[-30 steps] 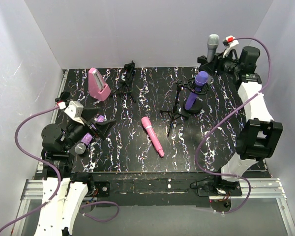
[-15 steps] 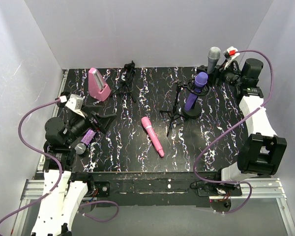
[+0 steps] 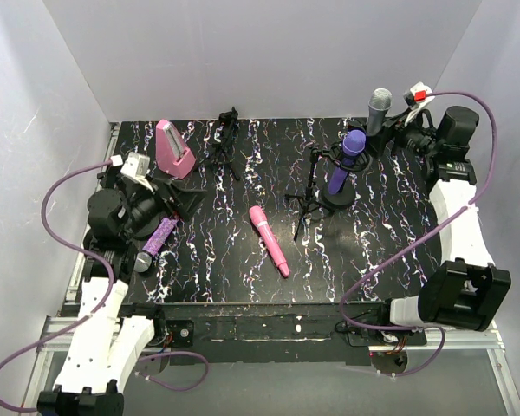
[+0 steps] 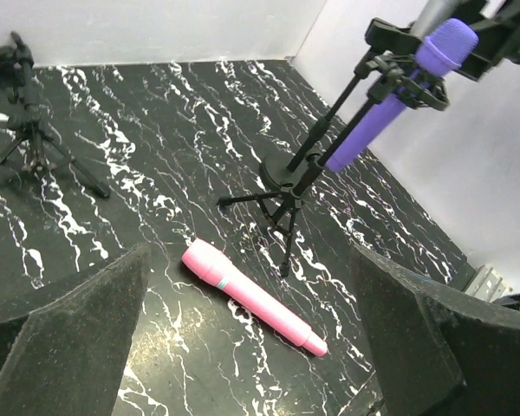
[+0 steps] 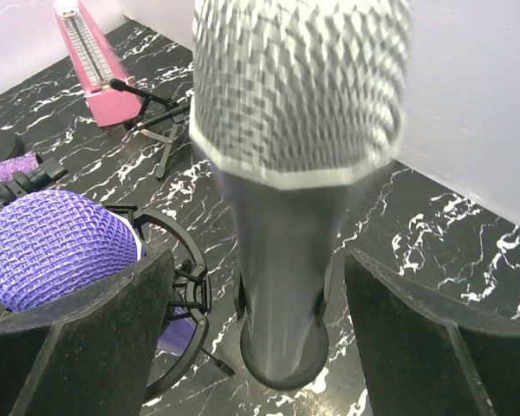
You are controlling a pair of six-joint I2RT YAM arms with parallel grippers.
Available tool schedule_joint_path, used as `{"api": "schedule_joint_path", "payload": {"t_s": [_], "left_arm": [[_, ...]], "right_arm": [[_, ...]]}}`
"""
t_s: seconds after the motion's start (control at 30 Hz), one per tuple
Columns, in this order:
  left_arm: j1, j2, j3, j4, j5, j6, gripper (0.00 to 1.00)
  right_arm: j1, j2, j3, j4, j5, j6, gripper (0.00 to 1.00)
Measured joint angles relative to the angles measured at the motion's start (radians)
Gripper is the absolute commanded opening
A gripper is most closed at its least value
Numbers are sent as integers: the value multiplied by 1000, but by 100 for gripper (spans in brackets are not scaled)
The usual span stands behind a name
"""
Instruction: Attach the microphones to the stand
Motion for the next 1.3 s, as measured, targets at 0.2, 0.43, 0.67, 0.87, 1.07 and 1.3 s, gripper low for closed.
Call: {"api": "schedule_joint_path", "payload": {"t_s": [0.2, 0.43, 0.67, 0.87, 1.07, 1.3], "left_arm": [[0, 183, 108, -36, -31, -32, 98], [0, 369, 216, -82, -30, -48, 98], [0, 456, 309, -132, -50, -24, 98], [-42, 600, 494, -224, -172, 49, 98], [-187, 800, 698, -350, -374, 129, 98], [-254, 1083, 909, -443, -570, 226, 80]], "right_arm": [[-42, -63, 14, -125, 20, -27, 89], [-93, -140, 22, -195, 32, -42, 89], [-134, -175, 22, -259, 46, -32, 88], [-195, -254, 13, -340, 85, -11, 88], [-238, -354, -48, -403, 113, -14, 89], [-295, -412, -162, -525, 99, -68, 90]]}}
